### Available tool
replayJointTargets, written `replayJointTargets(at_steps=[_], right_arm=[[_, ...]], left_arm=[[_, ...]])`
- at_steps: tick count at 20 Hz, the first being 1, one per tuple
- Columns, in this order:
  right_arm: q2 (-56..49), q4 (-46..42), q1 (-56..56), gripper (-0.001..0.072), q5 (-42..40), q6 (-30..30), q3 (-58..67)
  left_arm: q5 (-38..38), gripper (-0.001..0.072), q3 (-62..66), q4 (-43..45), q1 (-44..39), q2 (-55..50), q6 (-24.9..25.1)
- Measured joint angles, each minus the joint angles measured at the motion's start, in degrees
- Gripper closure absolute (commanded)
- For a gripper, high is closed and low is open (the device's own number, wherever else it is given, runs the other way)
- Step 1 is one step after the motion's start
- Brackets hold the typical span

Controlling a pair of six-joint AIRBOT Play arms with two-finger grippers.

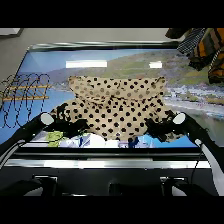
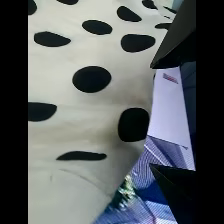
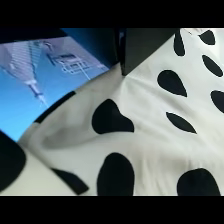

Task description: Fold the clothes and pants, and hang the long-sleeved shirts on hangers.

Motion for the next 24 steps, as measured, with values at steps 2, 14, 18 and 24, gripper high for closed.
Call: replayJointTargets(at_steps=[2,14,18,24], right_arm=[[1.2,-0.7,0.0,0.0693,0.5,0.6,0.0],[17.7,-4.2,0.0,0.0695,18.8,2.1,-0.2],[30.9,-5.2,0.0,0.0695,30.8,7.7,-0.2],[34.1,-5.3,0.0,0.0694,32.8,14.5,0.4]], left_arm=[[1.9,0.0135,0.0,0.0,-0.6,-0.7,-0.4],[-15.9,0.0691,1.2,9.4,2.3,10.8,-4.2],[-26.0,0.0692,1.5,12.5,-2.1,20.7,-9.2],[-31.4,0.0692,8.5,12.4,-4.5,20.1,-12.3]])
